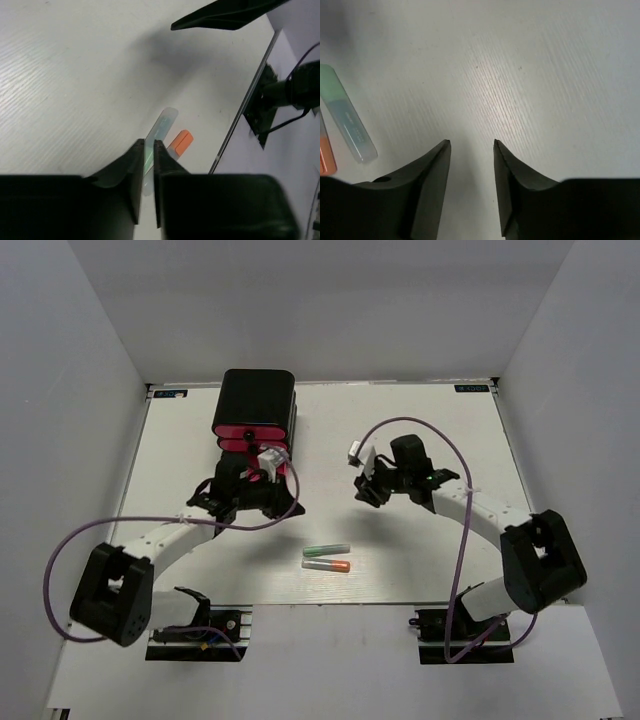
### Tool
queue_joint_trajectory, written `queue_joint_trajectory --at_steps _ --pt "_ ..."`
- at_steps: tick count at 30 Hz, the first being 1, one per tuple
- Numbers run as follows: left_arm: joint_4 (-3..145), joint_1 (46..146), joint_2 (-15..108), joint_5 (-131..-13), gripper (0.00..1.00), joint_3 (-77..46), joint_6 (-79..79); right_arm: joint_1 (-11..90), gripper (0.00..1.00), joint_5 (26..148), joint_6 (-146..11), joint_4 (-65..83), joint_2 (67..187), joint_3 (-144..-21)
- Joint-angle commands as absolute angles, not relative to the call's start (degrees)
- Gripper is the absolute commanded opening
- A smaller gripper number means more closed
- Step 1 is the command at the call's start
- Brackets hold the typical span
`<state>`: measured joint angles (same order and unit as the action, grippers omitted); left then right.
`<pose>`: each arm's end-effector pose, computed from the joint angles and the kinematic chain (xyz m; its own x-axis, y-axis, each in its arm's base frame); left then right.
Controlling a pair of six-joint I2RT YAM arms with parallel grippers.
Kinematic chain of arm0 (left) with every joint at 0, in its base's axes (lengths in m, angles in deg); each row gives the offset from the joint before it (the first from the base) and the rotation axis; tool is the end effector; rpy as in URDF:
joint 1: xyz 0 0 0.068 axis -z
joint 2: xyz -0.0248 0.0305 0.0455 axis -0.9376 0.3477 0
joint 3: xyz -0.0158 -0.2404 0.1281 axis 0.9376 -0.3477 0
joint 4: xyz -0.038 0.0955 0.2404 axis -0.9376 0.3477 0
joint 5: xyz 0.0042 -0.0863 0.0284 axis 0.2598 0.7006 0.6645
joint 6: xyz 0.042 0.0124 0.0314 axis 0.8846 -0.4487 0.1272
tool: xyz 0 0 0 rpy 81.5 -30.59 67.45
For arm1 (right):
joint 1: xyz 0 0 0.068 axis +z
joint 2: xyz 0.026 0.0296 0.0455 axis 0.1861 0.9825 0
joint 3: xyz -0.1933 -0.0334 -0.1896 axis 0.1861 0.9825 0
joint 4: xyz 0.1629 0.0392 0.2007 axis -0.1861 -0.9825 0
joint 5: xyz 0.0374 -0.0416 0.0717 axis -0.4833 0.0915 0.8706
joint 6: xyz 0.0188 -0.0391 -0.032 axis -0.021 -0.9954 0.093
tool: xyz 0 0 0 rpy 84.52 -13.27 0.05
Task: Sort the stationery into containers
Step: Grab a piece of stationery with the left arm
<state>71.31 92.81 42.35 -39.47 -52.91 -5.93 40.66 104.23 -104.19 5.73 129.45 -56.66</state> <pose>0.2215 -0.1200 0.2079 -0.7356 0.0719 -0.6736 0.5998 0.5312 -0.5984 0.2624 0.1685 0.2245 -0.0880 -0.5711 -0.8161 -0.9079 0.3831 -0.1702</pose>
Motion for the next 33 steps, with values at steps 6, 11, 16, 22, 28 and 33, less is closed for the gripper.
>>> queue_joint_trajectory --at_steps 6,11,16,22,28,33 --pt "75.2 105.1 50.7 -44.7 0.45 -44.2 2.1 35.5 0.50 106.1 -100.8 7.1 121.7 -53.8" --pt "76.5 113.0 56.2 -52.6 0.54 -42.3 4.3 33.5 0.52 107.5 -99.7 7.1 121.3 -53.3" --pt "76.5 117.6 58.5 -63.9 0.63 -40.6 5.5 32.4 0.53 109.5 -98.9 7.2 121.0 -53.0" --pt "79.7 120.7 63.2 -72.8 0.63 -35.6 9.2 31.2 0.53 110.5 -98.3 7.4 120.3 -52.1" --pt "83.2 123.3 67.8 -75.9 0.63 -33.2 11.5 30.5 0.54 110.9 -98.1 7.7 119.6 -51.1" --pt "80.4 123.3 65.1 -73.8 0.63 -36.1 10.2 29.6 0.54 111.4 -98.2 8.0 119.5 -50.6"
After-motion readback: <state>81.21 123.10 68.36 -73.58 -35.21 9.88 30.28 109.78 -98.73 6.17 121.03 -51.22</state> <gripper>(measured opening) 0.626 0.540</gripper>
